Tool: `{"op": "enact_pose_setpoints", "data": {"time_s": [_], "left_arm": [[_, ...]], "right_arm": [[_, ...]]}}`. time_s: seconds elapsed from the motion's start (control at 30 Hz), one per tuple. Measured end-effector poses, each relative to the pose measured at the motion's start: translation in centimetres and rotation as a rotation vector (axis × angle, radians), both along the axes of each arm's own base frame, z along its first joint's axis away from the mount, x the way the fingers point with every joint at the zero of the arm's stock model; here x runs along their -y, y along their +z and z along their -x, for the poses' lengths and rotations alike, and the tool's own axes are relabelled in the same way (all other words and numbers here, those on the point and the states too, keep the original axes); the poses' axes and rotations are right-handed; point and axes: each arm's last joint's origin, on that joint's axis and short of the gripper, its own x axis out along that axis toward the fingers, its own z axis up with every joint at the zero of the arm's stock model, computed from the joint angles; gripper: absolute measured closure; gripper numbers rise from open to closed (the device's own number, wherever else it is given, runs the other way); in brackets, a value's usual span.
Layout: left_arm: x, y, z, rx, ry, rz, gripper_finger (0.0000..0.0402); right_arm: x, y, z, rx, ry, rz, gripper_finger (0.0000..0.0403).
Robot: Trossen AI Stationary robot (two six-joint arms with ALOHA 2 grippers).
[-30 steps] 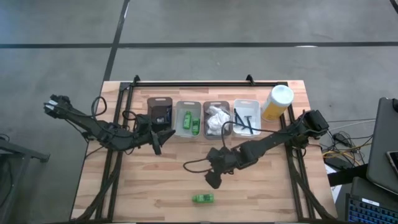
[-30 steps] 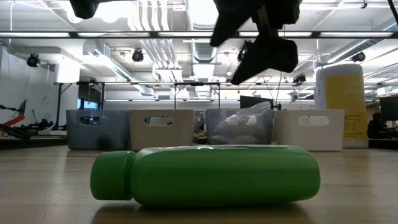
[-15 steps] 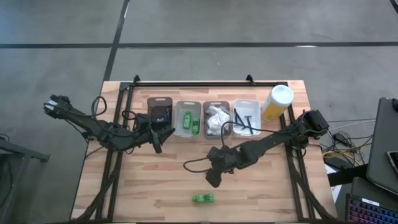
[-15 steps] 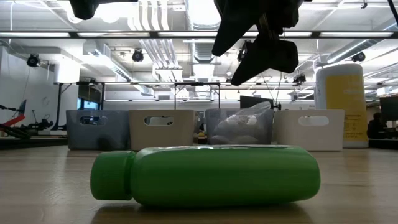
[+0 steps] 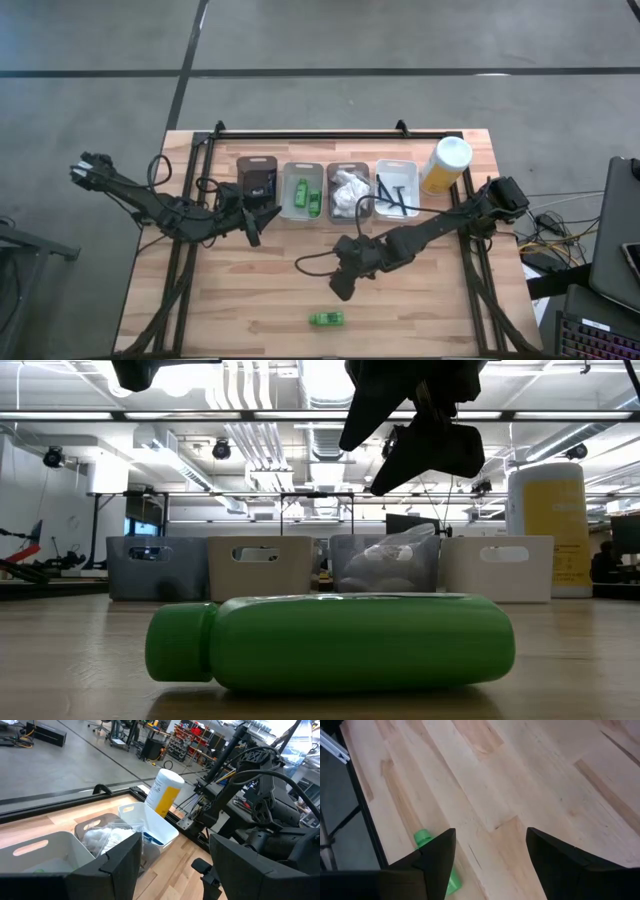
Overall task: Pick & Place Travel size toiletries
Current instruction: Put the green shampoo into the gray bin
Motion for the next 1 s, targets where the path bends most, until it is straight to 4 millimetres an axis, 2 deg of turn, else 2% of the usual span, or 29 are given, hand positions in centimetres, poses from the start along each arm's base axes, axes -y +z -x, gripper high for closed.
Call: {"op": "enact_pose_setpoints", "data": {"time_s": [0.2, 0.83, 1.0], "left_arm": [[0.0, -0.01, 0.0, 0.0, -0.001, 0.0, 0.0165], [0.03, -0.02, -0.01, -0.001, -0.012, 0.002, 0.0165], [0.04, 0.01, -0.02, 0.002, -0.012, 0.004, 0.0165]], "right_arm": [[-0.04, 0.07, -0.09, 0.012, -0.001, -0.006, 0.0165], [-0.05, 0.1, -0.13, 0.015, -0.022, -0.024, 0.0121], [-0.37, 0.1, -0.03, 0.007, 0.02, -0.039, 0.011]]}}
